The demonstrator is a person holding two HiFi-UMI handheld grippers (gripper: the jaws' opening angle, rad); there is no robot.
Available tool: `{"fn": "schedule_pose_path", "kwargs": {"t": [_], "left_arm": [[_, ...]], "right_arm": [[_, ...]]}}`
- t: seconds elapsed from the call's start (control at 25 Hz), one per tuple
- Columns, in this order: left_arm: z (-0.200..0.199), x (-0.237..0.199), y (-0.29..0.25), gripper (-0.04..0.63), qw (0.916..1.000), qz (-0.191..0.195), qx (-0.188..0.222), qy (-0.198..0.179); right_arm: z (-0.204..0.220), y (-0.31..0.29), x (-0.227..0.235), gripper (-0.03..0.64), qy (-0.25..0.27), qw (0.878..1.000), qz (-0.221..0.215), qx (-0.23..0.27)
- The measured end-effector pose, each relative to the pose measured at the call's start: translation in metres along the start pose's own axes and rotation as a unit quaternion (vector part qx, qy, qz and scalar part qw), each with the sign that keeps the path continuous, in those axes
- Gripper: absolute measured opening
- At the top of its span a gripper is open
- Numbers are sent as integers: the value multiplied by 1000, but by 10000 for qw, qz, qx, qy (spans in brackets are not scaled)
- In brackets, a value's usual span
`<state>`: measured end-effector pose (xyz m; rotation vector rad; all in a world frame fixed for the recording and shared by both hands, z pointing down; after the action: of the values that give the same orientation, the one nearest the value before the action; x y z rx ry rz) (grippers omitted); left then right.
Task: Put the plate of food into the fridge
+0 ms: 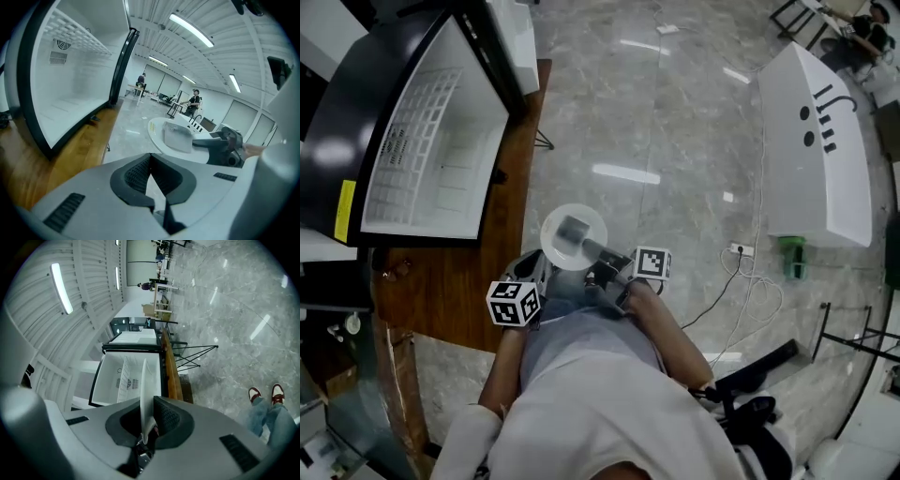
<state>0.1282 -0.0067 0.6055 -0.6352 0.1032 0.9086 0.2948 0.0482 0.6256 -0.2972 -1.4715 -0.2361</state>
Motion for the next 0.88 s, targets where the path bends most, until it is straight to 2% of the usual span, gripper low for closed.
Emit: {"fn": "schedule_pose_path", "kwargs": {"t": [0.2, 0.36, 0.56, 0.72, 0.88], "left_arm": [[-30, -4, -17, 17, 9987, -235, 401, -200], [-50, -22, -38, 17, 9966, -340, 664, -356], [-82, -61, -71, 18, 9953, -411, 793, -370], [-111, -76, -93, 18, 9928, -614, 952, -378], [-157, -93, -119, 18, 9905, -622, 1138, -463]], "right_arm": [[-24, -22, -17, 32, 27, 9997, -230, -40], [-45, -55, -23, 31, 8, 9995, -179, -252], [-74, -116, -24, 31, 41, 9985, -54, -540], [-99, -162, -33, 31, -63, 9965, -167, -815], [-133, -218, -58, 31, 35, 9931, -216, -1148]]}}
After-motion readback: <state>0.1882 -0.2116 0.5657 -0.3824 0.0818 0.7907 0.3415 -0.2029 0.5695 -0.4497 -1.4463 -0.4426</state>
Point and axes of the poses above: the fingertips, and each gripper's own axes: y backward along the fingers, x to its right, z out of its underside, the point moved 5 cm from there along y, backward along the fingers, and after that the axes turned 12 degrees about x, right-handed, at the moved point
